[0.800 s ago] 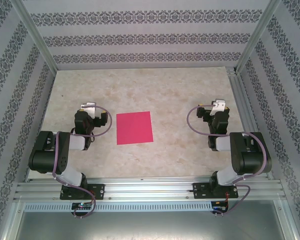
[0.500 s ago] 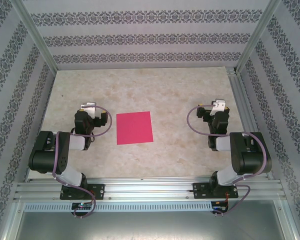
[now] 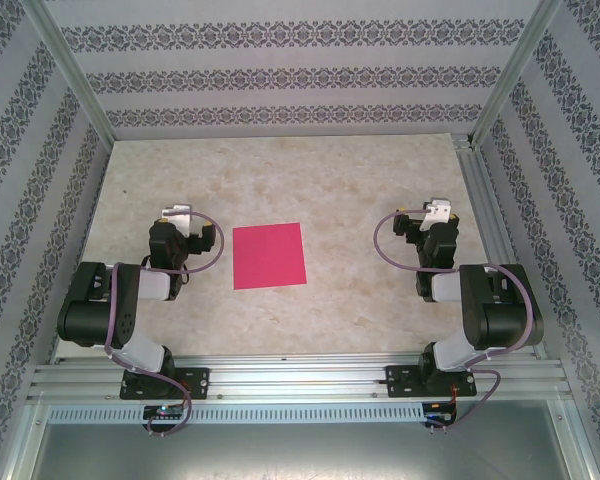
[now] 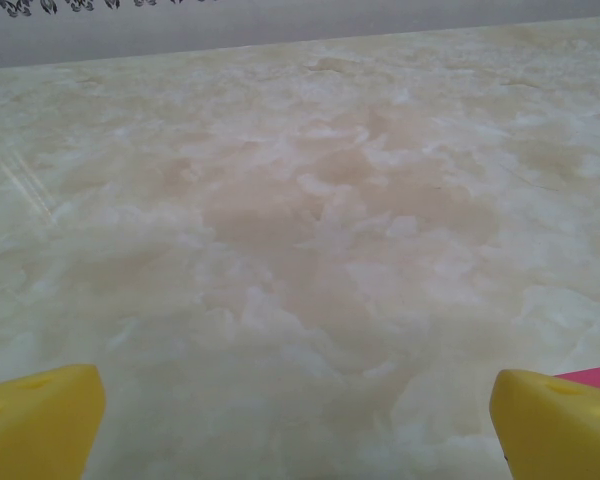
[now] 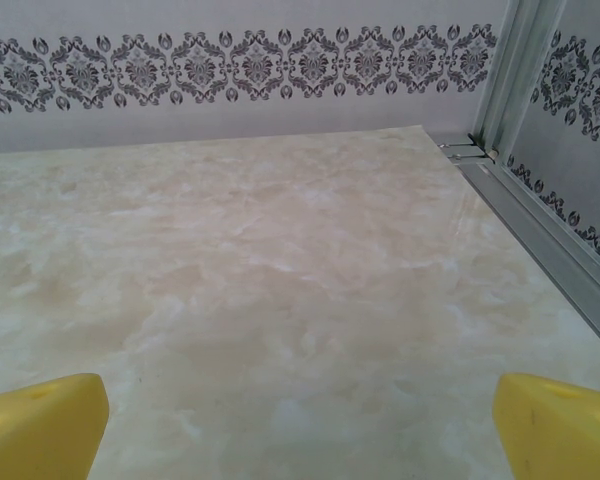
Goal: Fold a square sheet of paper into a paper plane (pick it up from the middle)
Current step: Fold the square sheet of paper in half at the center of the table.
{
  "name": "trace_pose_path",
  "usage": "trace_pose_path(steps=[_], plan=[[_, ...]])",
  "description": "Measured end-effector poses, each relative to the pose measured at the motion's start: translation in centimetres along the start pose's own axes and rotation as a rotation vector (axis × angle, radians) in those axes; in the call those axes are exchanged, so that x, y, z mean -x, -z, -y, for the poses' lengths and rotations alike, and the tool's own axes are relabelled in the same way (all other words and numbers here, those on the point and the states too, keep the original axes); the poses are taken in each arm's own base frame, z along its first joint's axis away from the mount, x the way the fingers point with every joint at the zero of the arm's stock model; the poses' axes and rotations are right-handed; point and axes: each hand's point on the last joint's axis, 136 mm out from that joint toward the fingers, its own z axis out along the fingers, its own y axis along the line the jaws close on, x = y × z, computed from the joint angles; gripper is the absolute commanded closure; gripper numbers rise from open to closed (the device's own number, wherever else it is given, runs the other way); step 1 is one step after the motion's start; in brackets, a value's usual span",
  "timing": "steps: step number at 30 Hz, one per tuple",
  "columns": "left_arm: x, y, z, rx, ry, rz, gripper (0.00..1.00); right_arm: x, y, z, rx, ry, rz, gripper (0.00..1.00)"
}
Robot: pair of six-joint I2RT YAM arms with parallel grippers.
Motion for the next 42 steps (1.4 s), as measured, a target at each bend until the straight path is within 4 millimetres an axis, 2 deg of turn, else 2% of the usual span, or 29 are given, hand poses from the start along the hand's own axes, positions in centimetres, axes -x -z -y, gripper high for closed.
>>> trace_pose_path(steps=[4,5,7,11,12,14,17,19,21,23,26,30,33,36,39,42], plan=[[0.7,0.5,0.0,0.002,0.000,0.005,0.00,0.6,0.4,-0.8,0.018,0.012,-0.041,0.02],[1.2,0.8,-0.1,0.006,0.001,0.004,0.00,1.3,0.5,-1.0,0.024,0.011,-0.060,0.02],[3.1,1.3,-0.4,0.022,0.014,0.010,0.00,4.2,0.8,-1.5,0.032,-0.019,-0.080,0.02],[10.1,3.4,-1.0,0.048,0.080,0.131,0.00,12.2,2.4,-2.2,0.058,-0.193,-0.046,0.02],[11.9,4.2,-1.2,0.056,0.113,0.164,0.00,13.7,3.0,-2.4,0.077,-0.255,-0.033,0.02],[14.2,4.8,-2.0,0.092,0.195,0.178,0.00,14.6,3.9,-3.2,0.135,-0.361,-0.039,0.02],[16.2,5.2,-3.1,0.143,0.317,0.164,0.00,12.7,3.7,-5.5,0.246,-0.511,-0.140,0.07],[15.8,5.4,-3.5,0.160,0.399,0.142,0.00,10.0,3.1,-7.8,0.295,-0.557,-0.269,0.07],[13.9,5.2,-3.4,0.159,0.468,0.086,0.00,7.0,2.7,-11.4,0.317,-0.537,-0.441,0.07],[11.8,4.9,-2.8,0.132,0.510,0.026,0.00,5.4,2.8,-15.6,0.340,-0.462,-0.562,0.07],[9.1,4.3,-1.3,0.070,0.543,-0.074,0.00,4.7,3.7,-21.9,0.380,-0.321,-0.668,0.08],[7.9,4.2,0.2,-0.004,0.562,-0.135,0.00,4.0,4.4,-27.8,0.385,-0.173,-0.740,0.10],[7.6,4.3,0.9,-0.039,0.568,-0.160,0.00,3.1,4.7,-30.8,0.383,-0.094,-0.784,0.13],[6.7,4.4,1.3,-0.057,0.578,-0.190,0.00,2.0,4.9,-33.1,0.386,-0.049,-0.831,0.16],[5.2,4.6,1.6,-0.060,0.583,-0.237,0.00,0.5,5.1,-34.9,0.389,-0.013,-0.874,0.15],[4.5,4.9,1.7,-0.058,0.585,-0.261,0.00,-0.8,5.2,-36.2,0.383,0.006,-0.913,0.15]])
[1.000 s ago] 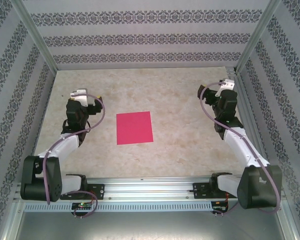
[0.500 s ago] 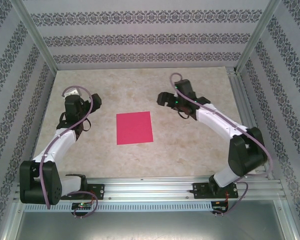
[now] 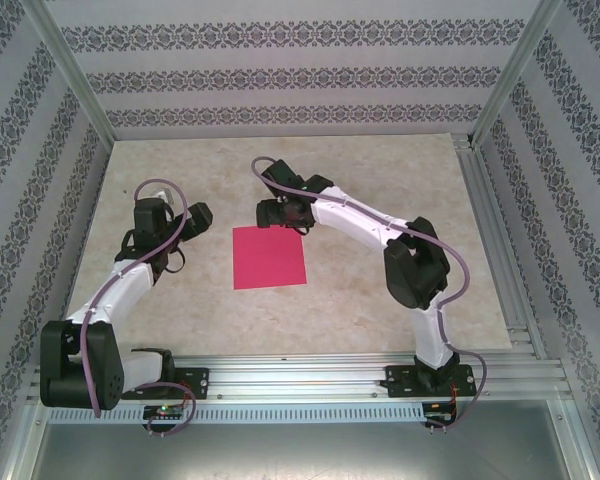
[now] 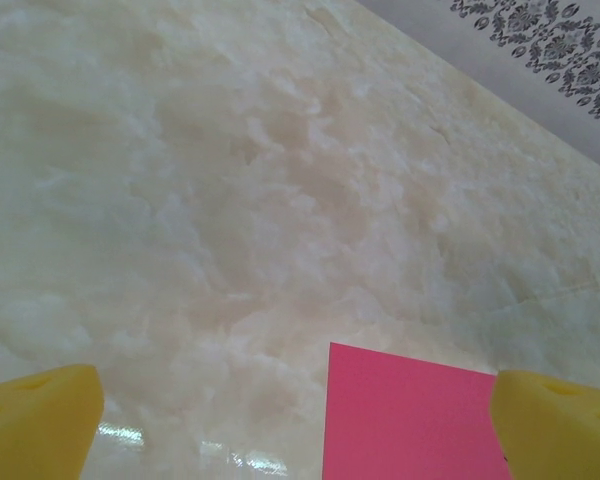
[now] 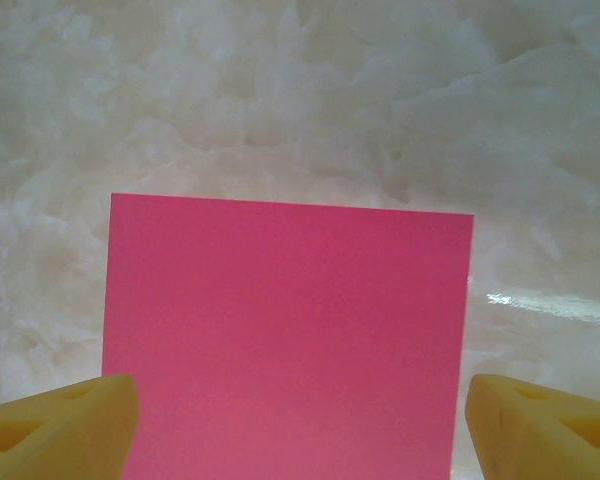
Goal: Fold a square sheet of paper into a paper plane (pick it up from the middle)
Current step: Fold the square sheet of paper in half at the center of the table.
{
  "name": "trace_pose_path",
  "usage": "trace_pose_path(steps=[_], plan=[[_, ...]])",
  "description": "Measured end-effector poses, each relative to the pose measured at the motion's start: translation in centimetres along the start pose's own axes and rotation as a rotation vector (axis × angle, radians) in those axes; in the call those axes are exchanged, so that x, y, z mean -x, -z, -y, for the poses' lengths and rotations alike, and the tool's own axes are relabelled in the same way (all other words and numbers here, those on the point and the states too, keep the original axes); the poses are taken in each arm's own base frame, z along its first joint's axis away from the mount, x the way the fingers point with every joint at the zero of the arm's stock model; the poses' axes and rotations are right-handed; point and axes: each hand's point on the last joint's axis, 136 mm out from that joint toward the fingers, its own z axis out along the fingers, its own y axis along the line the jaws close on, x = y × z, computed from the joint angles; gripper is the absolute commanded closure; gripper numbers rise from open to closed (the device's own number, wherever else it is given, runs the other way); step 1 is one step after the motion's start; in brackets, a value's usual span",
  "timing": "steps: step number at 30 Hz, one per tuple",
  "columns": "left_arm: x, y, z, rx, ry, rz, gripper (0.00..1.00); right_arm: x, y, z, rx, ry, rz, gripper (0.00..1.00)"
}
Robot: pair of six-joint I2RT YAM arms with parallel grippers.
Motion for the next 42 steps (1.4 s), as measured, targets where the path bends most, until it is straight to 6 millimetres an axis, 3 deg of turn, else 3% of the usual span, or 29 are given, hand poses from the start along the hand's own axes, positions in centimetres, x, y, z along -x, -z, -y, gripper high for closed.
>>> trace_pose_path(steps=[18,24,36,42], plan=[[-0.6,0.1,-0.6,0.030,0.004,-0.021,0.00,-4.7,-5.2,-2.3,-0.124,0.037,-0.192,0.14],[-0.8,0.1,-1.0,0.050,0.005,-0.029,0.00,-5.8,-6.8,-2.2,-0.161,0.055,-0.232,0.14],[-1.5,0.2,-1.5,0.067,-0.001,-0.059,0.00,-7.2,-7.9,-1.2,-0.202,0.070,-0.281,0.13],[-1.6,0.2,-1.5,0.068,-0.001,-0.061,0.00,-7.4,-8.0,-1.1,-0.203,0.079,-0.285,0.17]])
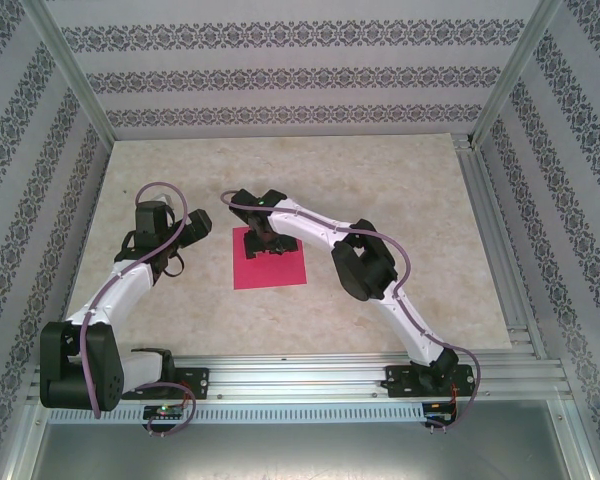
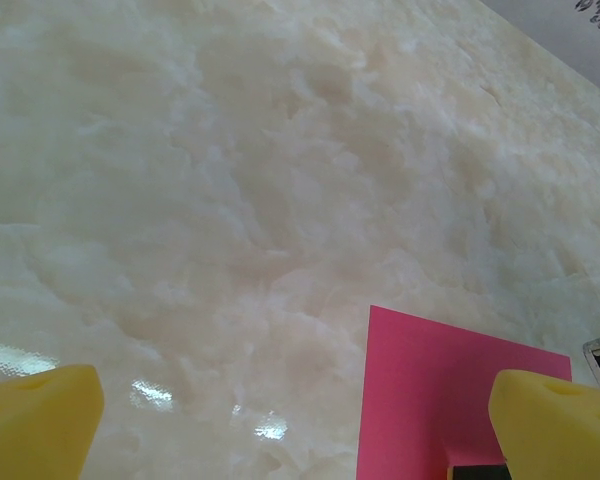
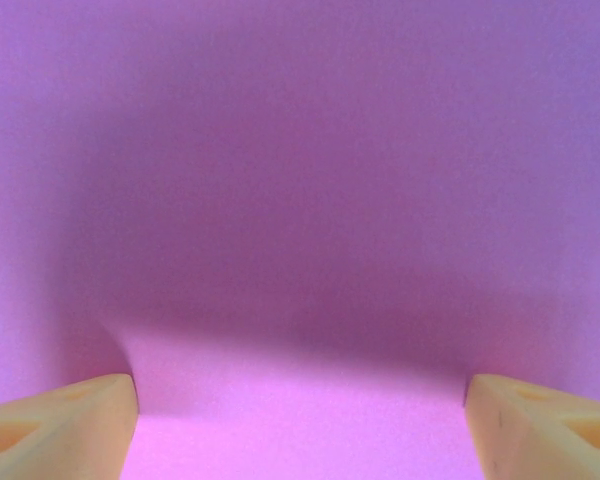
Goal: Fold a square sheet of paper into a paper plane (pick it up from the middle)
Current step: Fold the square sheet of paper in half at the center of the table.
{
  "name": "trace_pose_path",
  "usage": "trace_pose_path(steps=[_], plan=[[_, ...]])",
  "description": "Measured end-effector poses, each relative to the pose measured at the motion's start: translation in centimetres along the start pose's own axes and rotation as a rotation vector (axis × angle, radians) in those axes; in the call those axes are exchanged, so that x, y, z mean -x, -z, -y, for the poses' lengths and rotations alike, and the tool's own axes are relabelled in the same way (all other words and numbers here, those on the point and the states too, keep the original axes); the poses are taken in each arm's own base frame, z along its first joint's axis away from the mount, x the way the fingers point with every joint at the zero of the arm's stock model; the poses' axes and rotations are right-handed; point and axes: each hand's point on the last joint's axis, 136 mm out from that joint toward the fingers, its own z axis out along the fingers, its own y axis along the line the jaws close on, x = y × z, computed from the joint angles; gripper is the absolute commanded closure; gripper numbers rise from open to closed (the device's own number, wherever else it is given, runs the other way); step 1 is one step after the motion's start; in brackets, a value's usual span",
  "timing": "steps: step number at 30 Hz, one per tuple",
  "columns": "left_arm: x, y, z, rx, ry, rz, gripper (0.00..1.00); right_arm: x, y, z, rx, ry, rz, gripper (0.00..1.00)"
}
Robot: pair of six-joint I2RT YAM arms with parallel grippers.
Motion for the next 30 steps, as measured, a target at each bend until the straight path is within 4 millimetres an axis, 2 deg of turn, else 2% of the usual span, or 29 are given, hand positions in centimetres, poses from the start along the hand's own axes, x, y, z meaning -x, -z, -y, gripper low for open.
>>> trace_pose_path(steps=[9,12,14,19,30], plan=[[-0.36,0.07,-0.04,0.001,0.002,-0.018,0.00,-0.26,0.06,0.24,0.012,0.027,0.019,0.31],[-0.54,0.07,-0.07,0.002,0.003,-0.026,0.00,-0.38,0.10,0.32,0.014,0.038,0.019,0.38],[-0.61,0.10,-0.11,0.004,0.004,-0.030,0.00,-0.41,0.10,0.32,0.016,0.043,0.021,0.46],[-0.80,0.17,-0.21,0.008,0.005,-0.038,0.00,-0.53,0.16,0.28,0.023,0.050,0.017,0.45],[-0.76,0.34,-0.02,0.000,0.006,-0.037,0.00,-0.57,0.54,0.33,0.026,0.063,0.020,0.54]])
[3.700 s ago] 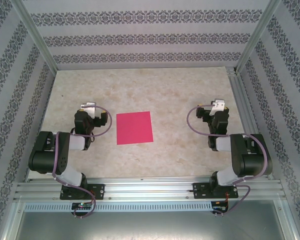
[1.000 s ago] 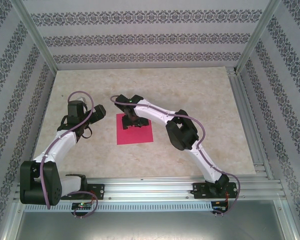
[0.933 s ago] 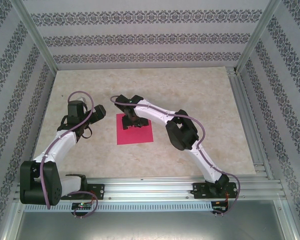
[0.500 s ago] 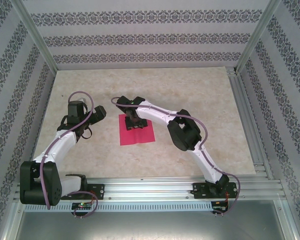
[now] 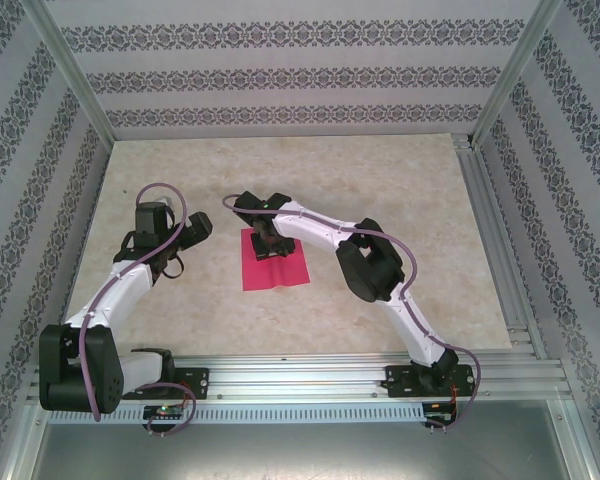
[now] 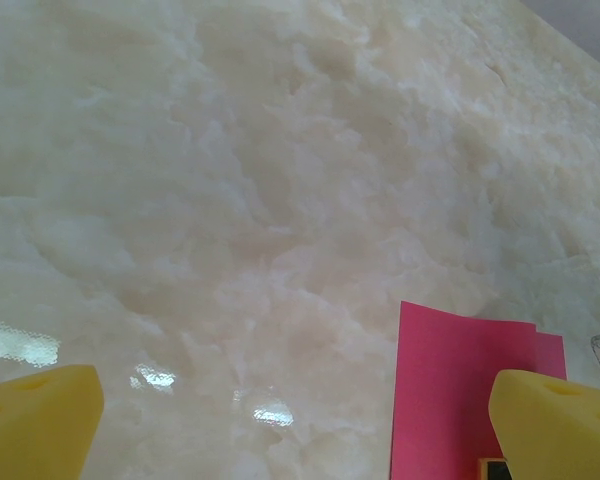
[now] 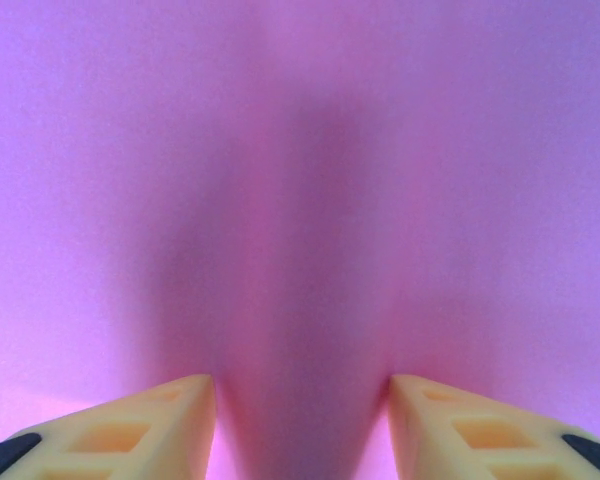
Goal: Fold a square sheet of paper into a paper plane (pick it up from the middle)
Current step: Fold the square sheet of paper in half at the center of the table.
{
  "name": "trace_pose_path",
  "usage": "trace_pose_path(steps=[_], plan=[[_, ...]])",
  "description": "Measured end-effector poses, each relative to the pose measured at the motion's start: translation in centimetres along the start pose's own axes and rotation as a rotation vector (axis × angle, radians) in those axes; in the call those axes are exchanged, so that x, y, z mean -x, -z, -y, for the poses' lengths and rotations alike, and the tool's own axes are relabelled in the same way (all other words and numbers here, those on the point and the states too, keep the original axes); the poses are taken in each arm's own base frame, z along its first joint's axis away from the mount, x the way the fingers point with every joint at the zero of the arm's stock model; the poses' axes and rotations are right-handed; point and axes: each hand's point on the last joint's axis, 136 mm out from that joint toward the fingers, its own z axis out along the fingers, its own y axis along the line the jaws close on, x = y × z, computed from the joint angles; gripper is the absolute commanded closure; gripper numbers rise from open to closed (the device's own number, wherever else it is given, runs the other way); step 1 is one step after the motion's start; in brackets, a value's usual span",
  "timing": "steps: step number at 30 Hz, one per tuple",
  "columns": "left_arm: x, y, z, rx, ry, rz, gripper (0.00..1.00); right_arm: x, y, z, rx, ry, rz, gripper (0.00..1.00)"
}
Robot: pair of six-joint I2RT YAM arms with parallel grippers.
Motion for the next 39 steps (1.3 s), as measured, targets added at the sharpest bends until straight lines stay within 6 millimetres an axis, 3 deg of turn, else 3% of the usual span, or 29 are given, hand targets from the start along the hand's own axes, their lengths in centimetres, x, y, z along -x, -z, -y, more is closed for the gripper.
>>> trace_pose_path(steps=[6,12,18,23,26,31,35,39], plan=[[-0.1,0.0,0.1,-0.009,0.008,-0.006,0.00,0.4,1.2,-0.1,0.014,0.001,0.021,0.57],[0.1,0.1,0.4,-0.015,0.014,-0.005,0.00,0.9,3.7,-0.3,0.059,-0.007,0.062,0.60],[0.2,0.2,0.7,-0.029,0.019,-0.008,0.00,1.1,6.1,-0.7,0.218,-0.055,0.094,0.58],[-0.1,0.2,1.2,-0.048,0.018,-0.019,0.00,1.3,7.0,0.8,0.371,-0.165,0.117,0.58],[0.0,0.3,2.1,-0.075,0.011,-0.025,0.00,1.3,6.5,2.4,0.425,-0.233,0.121,0.58],[-0.5,-0.2,4.1,-0.123,-0.010,-0.057,0.00,0.2,4.0,5.3,0.446,-0.321,0.093,0.56],[-2.5,-1.2,6.7,-0.169,-0.054,-0.129,0.00,-1.3,2.6,7.3,0.446,-0.368,0.063,0.54],[-5.0,-2.5,9.6,-0.208,-0.110,-0.207,0.00,-1.7,2.7,8.5,0.459,-0.392,0.068,0.50]])
